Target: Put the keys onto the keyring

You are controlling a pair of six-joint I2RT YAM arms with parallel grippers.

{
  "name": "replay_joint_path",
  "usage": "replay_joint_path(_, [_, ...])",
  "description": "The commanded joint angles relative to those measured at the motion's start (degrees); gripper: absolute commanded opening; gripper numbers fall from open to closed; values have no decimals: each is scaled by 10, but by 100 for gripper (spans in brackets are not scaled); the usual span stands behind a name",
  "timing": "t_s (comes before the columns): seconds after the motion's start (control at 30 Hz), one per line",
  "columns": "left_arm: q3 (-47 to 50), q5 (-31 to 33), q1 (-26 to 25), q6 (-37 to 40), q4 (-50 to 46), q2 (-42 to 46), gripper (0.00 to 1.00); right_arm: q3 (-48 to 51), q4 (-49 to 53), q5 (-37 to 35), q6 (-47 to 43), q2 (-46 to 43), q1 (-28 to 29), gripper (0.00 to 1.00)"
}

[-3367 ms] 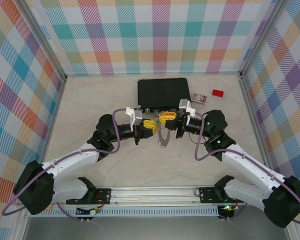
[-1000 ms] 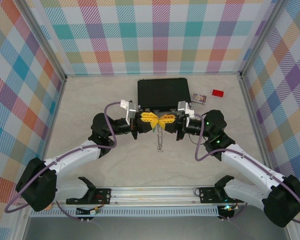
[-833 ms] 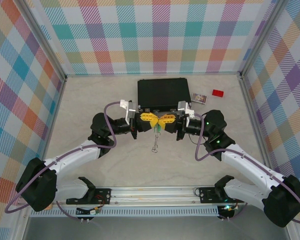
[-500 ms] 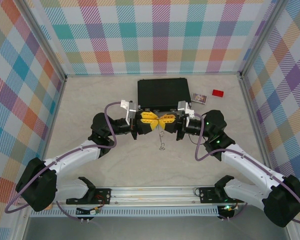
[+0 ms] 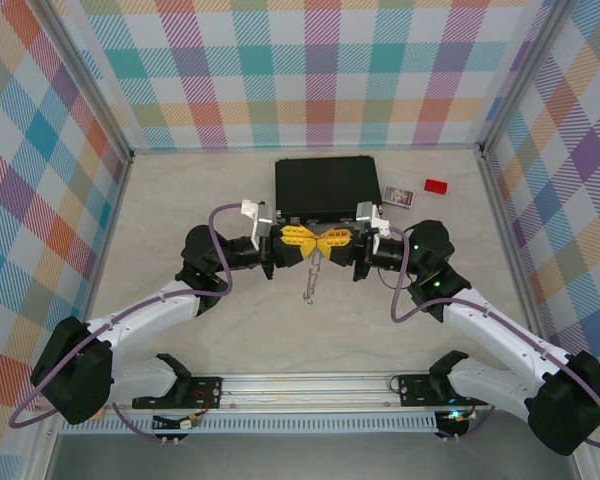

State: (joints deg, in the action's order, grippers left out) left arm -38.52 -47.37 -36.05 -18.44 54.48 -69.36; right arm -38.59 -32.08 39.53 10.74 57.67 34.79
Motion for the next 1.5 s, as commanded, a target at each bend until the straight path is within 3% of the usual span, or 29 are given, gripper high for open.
replay_joint_path(0.0, [-2, -15, 5, 1, 27, 2, 4, -1, -26, 2, 0, -9, 0, 0])
replay_joint_path(0.23, [-3, -14, 5, 3, 26, 6, 0, 0, -21, -2, -1, -11, 0, 0])
replay_joint_path(0.37, [-6, -15, 5, 21, 3, 11, 0, -4, 9, -22, -9, -17, -1, 32])
replay_joint_path(0.47, [-9, -9, 6, 50, -34, 19, 0, -13, 56, -32, -31, -30, -1, 33])
replay_joint_path(0.73, [-11, 2, 6, 109, -113, 25, 0, -83, 320, -81, -137, -77, 0, 36])
replay_joint_path(1.0, [-13, 20, 7, 199, -213, 27, 0, -172, 522, -78, -221, -34, 0, 36])
replay_joint_path(1.47, [-21, 6, 5, 302, -336, 18, 0, -257, 667, -53, -288, 66, 2, 34])
